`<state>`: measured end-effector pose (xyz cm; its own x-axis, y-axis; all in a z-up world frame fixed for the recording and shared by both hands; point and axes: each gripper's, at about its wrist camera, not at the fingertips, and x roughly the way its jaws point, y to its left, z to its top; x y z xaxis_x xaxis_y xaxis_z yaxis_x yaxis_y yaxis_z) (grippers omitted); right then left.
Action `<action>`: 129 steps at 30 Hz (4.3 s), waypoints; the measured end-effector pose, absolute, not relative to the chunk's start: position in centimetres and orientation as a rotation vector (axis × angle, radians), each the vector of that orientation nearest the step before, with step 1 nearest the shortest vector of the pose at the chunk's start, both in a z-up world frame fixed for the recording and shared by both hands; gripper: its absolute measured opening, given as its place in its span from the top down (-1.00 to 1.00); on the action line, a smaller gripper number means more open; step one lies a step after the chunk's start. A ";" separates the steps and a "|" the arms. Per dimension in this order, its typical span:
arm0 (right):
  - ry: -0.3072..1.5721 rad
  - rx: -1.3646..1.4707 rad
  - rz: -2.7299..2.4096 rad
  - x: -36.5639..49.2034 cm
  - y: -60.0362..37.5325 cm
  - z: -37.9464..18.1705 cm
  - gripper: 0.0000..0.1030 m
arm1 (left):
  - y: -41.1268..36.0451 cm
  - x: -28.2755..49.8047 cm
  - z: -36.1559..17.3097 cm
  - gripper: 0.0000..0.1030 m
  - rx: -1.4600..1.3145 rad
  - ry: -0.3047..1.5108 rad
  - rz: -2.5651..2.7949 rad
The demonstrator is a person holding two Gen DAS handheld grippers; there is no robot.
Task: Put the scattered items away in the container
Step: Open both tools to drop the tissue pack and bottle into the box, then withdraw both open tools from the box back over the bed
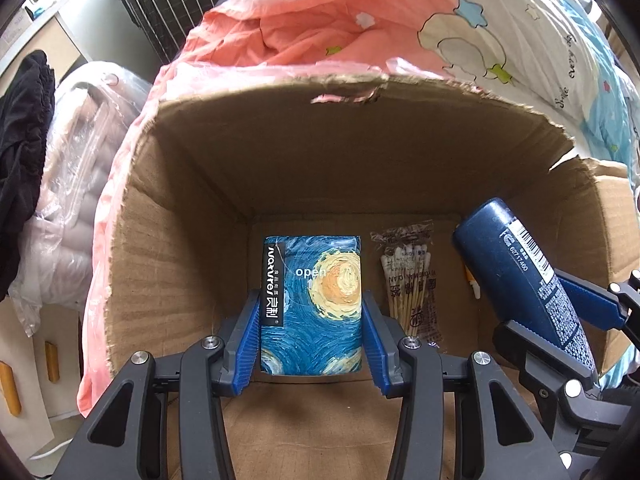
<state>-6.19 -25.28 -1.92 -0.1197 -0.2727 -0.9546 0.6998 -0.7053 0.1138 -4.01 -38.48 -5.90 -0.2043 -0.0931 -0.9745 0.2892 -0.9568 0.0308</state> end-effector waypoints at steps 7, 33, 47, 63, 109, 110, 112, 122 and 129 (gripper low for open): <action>0.485 1.515 -1.885 -6.4 -25.2 -2.4 0.25 | -38.4 -4.2 -6.1 0.09 1.819 0.214 -2.241; 0.511 1.507 -1.957 -6.6 -23.9 -0.7 -0.26 | -38.2 -3.6 -5.0 -0.62 1.840 0.285 -2.213; 0.487 1.443 -2.021 -5.1 -21.0 2.5 -0.42 | -35.4 -1.9 -0.9 -0.77 1.759 0.213 -2.271; 0.451 1.444 -2.082 -3.2 -14.7 3.6 -0.42 | -29.3 0.2 0.2 -0.77 1.798 0.154 -2.334; 0.190 1.607 -2.342 -6.7 6.1 3.4 -0.42 | -9.0 -5.3 1.9 -0.77 1.910 -0.184 -2.543; 0.185 1.612 -2.347 -6.8 6.6 3.4 -0.42 | -8.5 -5.5 1.9 -0.77 1.912 -0.192 -2.548; 0.173 1.620 -2.358 -7.1 7.7 3.4 -0.42 | -7.6 -5.9 2.0 -0.77 1.915 -0.205 -2.558; 0.095 1.653 -2.421 -8.5 12.4 3.5 -0.42 | -2.6 -7.3 1.2 -0.77 1.965 -0.278 -2.581; 0.077 1.656 -2.447 -9.5 14.6 3.5 -0.42 | 0.5 -8.2 0.3 -0.77 1.996 -0.322 -2.591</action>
<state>-9.55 14.62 3.50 -0.3605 -0.1242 -0.9244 0.1824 -0.9813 0.0607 -8.18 0.48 0.31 -0.2560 -0.0045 -0.9667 -0.2324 -0.9704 0.0661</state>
